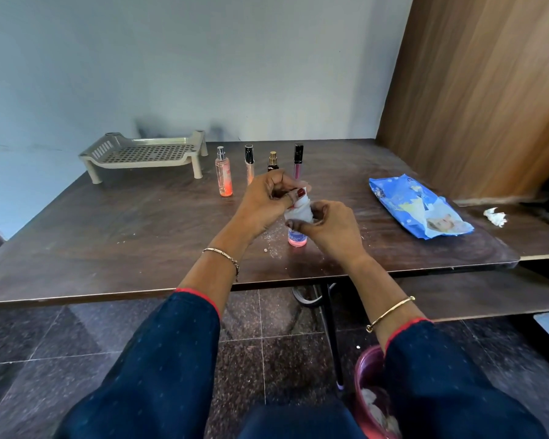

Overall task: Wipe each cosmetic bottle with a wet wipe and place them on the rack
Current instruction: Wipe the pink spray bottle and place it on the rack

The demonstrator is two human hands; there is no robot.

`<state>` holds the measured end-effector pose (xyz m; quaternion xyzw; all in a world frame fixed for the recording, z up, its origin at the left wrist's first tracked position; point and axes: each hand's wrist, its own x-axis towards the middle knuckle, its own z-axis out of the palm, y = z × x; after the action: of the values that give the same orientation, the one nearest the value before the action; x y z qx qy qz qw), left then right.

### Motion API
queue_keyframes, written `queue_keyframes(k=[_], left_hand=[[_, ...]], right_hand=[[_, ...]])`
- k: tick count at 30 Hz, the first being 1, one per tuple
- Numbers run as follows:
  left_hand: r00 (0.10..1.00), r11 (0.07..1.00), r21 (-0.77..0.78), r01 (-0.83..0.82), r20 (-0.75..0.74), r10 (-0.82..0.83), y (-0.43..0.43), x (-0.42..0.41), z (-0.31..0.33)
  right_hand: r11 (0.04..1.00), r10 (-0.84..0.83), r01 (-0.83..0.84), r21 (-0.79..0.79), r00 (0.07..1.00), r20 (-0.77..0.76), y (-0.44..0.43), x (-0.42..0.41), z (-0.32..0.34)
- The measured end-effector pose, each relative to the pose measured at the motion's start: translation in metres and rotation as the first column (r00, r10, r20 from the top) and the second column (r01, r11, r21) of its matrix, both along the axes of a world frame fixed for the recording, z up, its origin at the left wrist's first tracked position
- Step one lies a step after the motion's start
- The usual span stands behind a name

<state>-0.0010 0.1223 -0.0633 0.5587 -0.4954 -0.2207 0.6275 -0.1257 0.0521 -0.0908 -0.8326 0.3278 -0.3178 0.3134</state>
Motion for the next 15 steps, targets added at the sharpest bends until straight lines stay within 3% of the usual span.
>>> queue_keyframes(k=[3, 6, 8, 11, 15], left_hand=[[1.000, 1.000, 0.001, -0.003, -0.024, 0.003, -0.002, 0.002, -0.002], [1.000, 1.000, 0.019, -0.022, 0.017, 0.022, -0.004, 0.003, 0.000], [0.999, 0.999, 0.037, -0.026, 0.020, 0.026, -0.003, 0.002, -0.001], [0.999, 0.999, 0.037, -0.037, 0.034, 0.035, -0.003, 0.002, -0.002], [0.999, 0.999, 0.037, -0.035, 0.019, 0.035, -0.001, 0.000, 0.000]], right_hand=[[0.981, -0.129, 0.096, -0.167, 0.971, -0.199, 0.000, -0.004, -0.018], [0.948, -0.192, 0.117, -0.296, 0.953, -0.236, 0.003, -0.006, -0.022], [0.952, -0.192, 0.105, -0.287, 0.935, -0.297, 0.002, -0.007, -0.017], [0.996, -0.035, 0.010, -0.088, 0.955, -0.293, -0.001, -0.009, -0.018], [0.920, 0.240, -0.228, 0.318, 0.971, 0.000, 0.002, -0.018, -0.016]])
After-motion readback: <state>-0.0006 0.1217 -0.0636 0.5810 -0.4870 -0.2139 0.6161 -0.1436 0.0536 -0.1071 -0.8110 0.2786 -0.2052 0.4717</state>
